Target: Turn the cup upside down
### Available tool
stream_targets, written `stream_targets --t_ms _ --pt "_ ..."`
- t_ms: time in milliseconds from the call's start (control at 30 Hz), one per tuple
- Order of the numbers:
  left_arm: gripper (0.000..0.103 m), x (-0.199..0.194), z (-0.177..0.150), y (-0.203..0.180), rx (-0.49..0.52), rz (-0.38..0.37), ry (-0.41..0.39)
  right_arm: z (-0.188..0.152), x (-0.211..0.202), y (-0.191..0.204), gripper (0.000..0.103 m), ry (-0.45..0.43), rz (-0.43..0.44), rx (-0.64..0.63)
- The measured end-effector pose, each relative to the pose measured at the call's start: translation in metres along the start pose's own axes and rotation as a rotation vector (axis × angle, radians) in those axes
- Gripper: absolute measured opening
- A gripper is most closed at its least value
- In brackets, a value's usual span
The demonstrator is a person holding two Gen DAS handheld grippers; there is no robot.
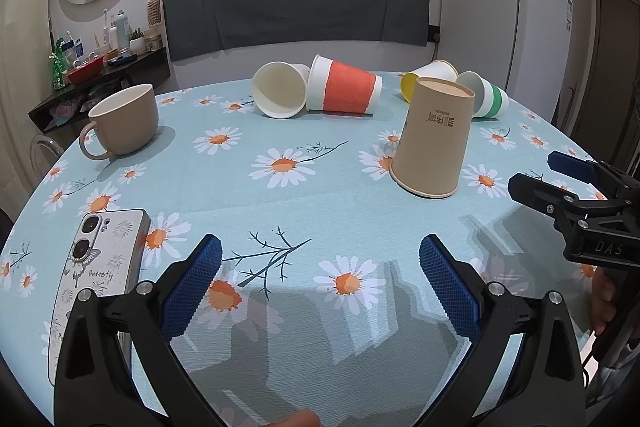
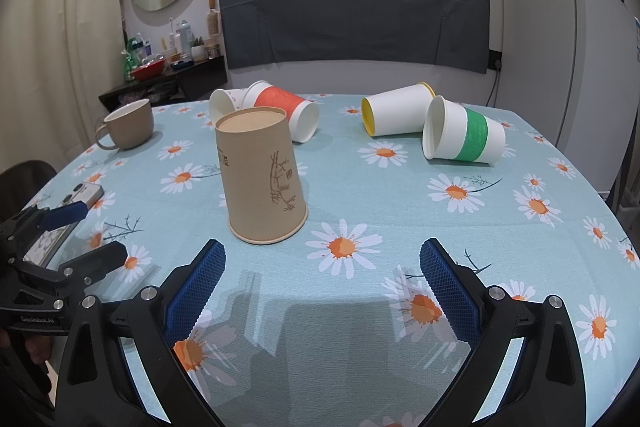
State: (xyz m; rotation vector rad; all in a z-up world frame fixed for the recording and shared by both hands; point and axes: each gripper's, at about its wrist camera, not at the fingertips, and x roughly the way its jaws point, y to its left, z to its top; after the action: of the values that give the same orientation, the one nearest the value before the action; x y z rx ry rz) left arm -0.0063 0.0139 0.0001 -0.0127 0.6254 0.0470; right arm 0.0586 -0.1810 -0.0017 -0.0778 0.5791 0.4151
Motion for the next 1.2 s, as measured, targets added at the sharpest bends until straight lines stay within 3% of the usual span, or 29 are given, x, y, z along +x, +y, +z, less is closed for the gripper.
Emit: stream_targets --t_ms 567,767,833,933,1067,1133,1200 --pt "0.097 0.000 0.000 -0.001 0.004 0.002 -0.005 0.000 0.002 0.003 0.094 0.010 0.008 -0.001" --pt "0.097 -0.002 0.000 -0.001 -0.005 0.006 -0.013 0.019 0.018 -0.002 0.094 0.141 0.145 0.028" --pt "0.097 -0.002 0.000 0.000 -0.011 0.015 -0.017 0.033 0.020 -0.001 0.094 0.141 0.092 -0.009" --pt "0.097 -0.003 0.000 0.001 -0.018 0.023 -0.026 0.048 0.024 0.000 0.094 0.142 -0.053 -0.113" --pt "0.097 -0.004 0.000 0.000 -0.013 0.016 -0.029 0.053 0.056 -0.015 0.095 0.244 -0.219 -0.123" --pt "0.097 -0.003 0.000 0.000 -0.008 0.004 -0.022 0.059 0.085 -0.014 0.095 0.332 -0.203 -0.084" --pt "0.097 -0.003 0.000 0.001 -0.010 -0.002 -0.019 0.077 0.111 0.003 0.095 0.405 -0.062 -0.058"
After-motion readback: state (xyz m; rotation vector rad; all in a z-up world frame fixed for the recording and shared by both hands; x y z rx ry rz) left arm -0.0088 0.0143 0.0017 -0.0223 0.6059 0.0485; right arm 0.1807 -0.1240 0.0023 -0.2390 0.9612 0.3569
